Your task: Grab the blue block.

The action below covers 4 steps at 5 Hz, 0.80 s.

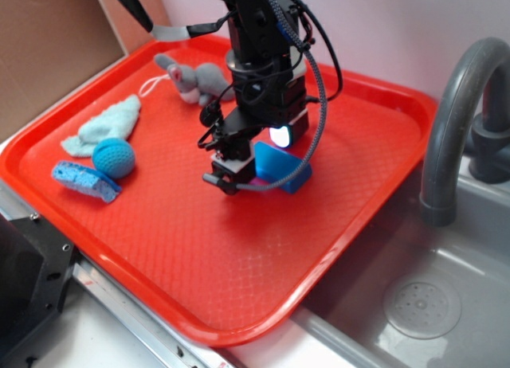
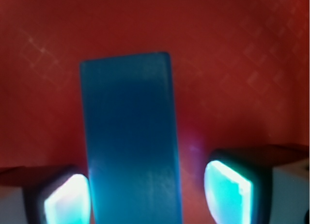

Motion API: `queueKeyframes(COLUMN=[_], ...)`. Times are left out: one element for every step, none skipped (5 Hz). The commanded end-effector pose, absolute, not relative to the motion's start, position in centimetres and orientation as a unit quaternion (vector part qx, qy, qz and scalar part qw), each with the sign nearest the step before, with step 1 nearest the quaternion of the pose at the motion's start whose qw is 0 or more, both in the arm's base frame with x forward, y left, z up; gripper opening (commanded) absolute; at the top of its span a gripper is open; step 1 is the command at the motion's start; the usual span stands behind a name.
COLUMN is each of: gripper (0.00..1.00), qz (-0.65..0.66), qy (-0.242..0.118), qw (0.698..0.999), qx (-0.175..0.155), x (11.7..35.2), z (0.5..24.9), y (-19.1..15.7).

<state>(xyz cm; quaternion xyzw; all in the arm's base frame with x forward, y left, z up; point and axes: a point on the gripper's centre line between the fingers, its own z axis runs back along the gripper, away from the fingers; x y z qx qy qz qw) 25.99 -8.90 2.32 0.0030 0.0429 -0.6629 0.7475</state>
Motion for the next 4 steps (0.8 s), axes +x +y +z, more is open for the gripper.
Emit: queueKeyframes(gripper=[0.00, 0.00, 0.00, 0.00], qz=[-0.680, -0.674, -0.590, -0.483], qy=[0.029, 0.039, 0.035, -0.016], qw=[0.732, 0.737, 0.806, 0.874], qx=[0.009, 0.030, 0.031, 0.055], x=[25.1, 24.8, 24.4, 24.1], z=[2.7, 3.1, 6.6, 11.4], y=[-9.6, -10.1, -9.6, -7.2])
